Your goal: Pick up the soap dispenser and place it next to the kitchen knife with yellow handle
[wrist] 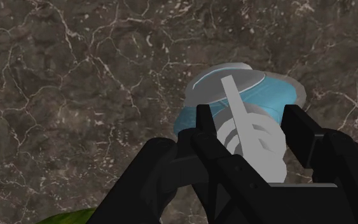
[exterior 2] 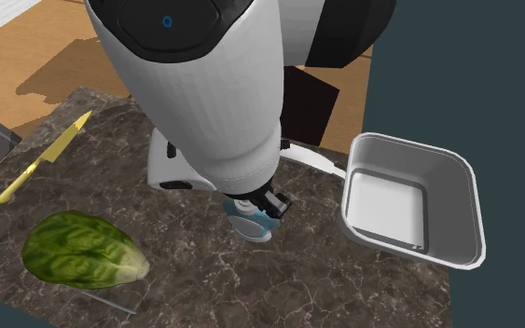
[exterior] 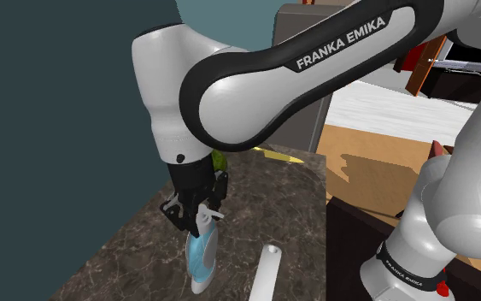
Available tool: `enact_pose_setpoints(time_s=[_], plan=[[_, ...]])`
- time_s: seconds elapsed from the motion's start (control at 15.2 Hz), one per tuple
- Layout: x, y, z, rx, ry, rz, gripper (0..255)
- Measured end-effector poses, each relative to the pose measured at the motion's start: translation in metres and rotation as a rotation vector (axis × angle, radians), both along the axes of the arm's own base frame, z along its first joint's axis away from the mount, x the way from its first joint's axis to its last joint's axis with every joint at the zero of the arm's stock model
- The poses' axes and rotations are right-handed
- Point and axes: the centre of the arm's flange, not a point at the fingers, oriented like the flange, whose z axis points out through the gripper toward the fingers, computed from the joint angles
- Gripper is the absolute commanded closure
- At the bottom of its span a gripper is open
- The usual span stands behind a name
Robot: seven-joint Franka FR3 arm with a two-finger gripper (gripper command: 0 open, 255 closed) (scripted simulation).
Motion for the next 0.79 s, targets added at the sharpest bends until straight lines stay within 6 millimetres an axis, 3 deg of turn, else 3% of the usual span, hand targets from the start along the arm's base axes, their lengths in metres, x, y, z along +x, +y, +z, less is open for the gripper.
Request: enact_pose_setpoints(time_s=[0.46, 0.79], plan=[[0.0, 0.0, 0.0, 0.0, 0.0, 0.0, 255], [0.001, 0.0, 0.02, 0.0, 0.0, 0.0, 255]])
